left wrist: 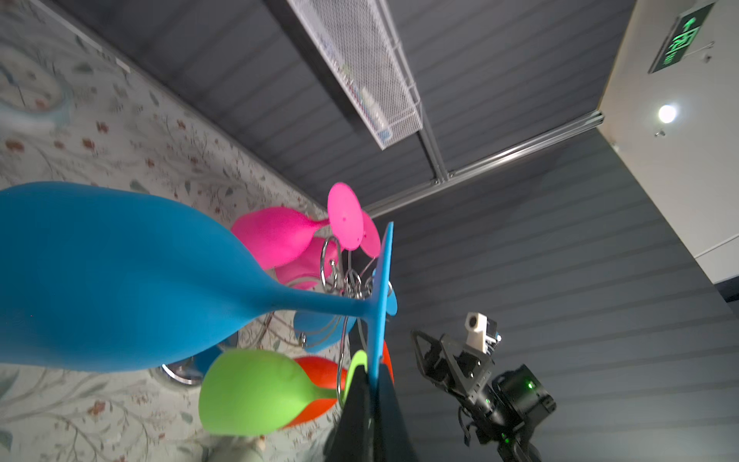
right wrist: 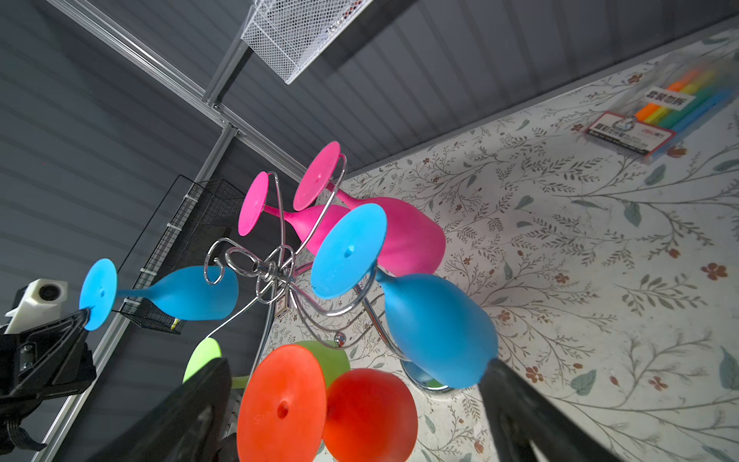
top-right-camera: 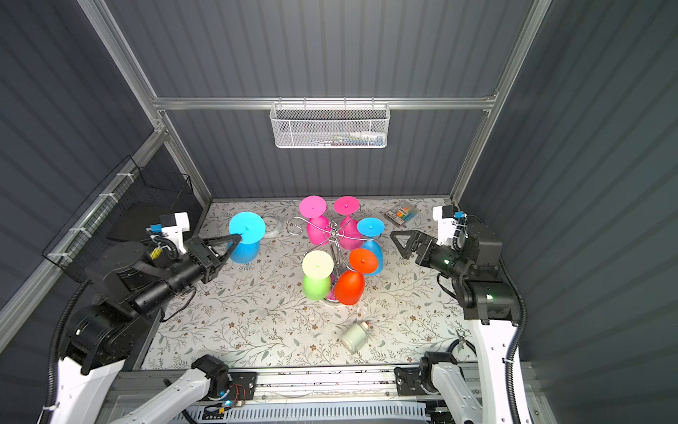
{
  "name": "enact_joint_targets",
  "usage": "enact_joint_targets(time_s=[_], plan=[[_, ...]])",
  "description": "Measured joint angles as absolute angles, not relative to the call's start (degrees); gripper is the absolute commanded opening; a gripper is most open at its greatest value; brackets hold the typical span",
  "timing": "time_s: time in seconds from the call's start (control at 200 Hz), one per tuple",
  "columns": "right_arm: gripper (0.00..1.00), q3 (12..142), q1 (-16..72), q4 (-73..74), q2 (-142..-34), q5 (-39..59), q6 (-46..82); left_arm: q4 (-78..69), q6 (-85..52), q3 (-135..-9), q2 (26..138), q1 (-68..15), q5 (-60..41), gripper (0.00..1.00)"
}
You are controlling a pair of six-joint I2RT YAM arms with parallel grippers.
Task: Take the wine glass off the wine glass rack
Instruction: 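Lift the blue glass up off the rack with the left gripper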
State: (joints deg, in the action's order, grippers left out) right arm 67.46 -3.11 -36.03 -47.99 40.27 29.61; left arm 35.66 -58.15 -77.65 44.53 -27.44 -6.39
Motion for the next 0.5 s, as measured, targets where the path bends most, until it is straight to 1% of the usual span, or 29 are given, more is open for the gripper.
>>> enact_joint_targets(time_s=[0.12, 0.265, 0.39, 0.5], plan=[[0.98, 69.52, -3.11, -36.07, -47.7, 39.88, 29.93, 31.24, -50.46, -81.47, 49.15, -27.44, -2.17, 0.0], [0.98, 73.69, -3.11, -35.94, -48.71, 39.81, 30.0, 24.1, -40.69, -88.27, 59.11, -27.44, -2.0, 0.0], [0.96, 77.56, -3.11, -35.62, -50.17, 40.88, 30.04, 20.16, -32.21, -96.99, 70.19, -27.44, -7.75, 0.0], [0.96, 81.8, -3.11, -34.87, -52.36, 43.29, 30.44, 16.84, -25.34, -103.88, 78.43, -27.44, -18.48, 0.0]])
